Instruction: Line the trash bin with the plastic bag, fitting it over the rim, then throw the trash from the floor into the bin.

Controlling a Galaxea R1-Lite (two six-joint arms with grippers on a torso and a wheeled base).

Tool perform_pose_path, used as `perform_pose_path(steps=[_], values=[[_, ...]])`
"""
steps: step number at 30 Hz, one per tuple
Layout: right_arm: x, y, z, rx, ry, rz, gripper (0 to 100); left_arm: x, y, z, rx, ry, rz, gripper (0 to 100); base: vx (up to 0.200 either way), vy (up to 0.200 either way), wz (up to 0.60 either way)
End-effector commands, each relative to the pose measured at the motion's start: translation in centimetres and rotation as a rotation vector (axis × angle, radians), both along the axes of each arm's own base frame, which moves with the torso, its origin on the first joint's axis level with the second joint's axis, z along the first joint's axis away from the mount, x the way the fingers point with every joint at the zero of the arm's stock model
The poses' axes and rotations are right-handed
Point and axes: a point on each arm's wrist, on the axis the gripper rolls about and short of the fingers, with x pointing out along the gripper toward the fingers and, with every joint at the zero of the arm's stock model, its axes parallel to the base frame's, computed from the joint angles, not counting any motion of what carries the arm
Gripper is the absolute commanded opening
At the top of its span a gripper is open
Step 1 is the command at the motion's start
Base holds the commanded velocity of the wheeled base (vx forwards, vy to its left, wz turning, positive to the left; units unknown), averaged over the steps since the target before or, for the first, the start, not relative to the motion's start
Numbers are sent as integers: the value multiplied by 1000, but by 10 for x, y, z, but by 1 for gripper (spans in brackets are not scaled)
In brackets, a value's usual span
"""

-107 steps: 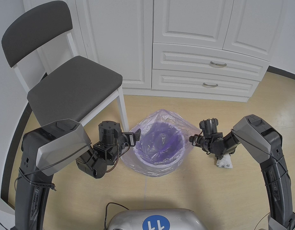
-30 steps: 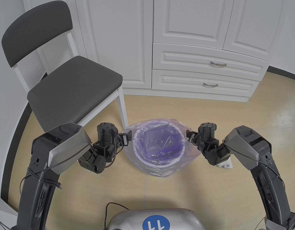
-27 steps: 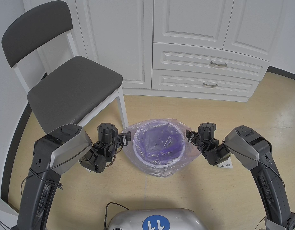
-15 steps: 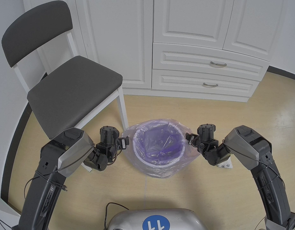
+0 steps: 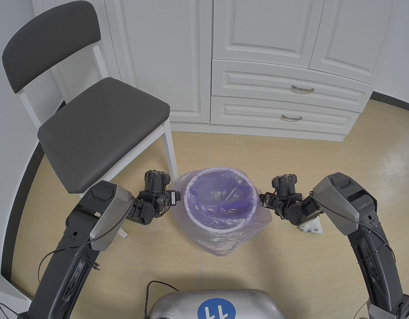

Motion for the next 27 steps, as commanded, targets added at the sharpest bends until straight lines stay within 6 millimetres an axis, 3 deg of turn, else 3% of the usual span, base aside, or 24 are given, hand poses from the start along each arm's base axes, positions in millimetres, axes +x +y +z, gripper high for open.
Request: perform_pose_path(steps=[1,9,13,15,23,27], values=[[7,-3,3,10,-2,-12,100,1,2,-16,14,34,-2,100,0,0,0],[8,-3,2,26,-4,-24,100,2,1,-8,21,68,0,100,0,0,0],[8,-3,18,60,-29,-40,100,4,3,2,5,34,12,100,0,0,0],[2,-5,32,64,-26,-43,100,0,4,18,-49,7,36,100,0,0,0],[-25,-25,69,-75,23,20,100,-46,17,55,-49,37,28,100,0,0,0],[-47,-35,78,-56,86,143,100,-67,20,69,-53,19,20,100,0,0,0]])
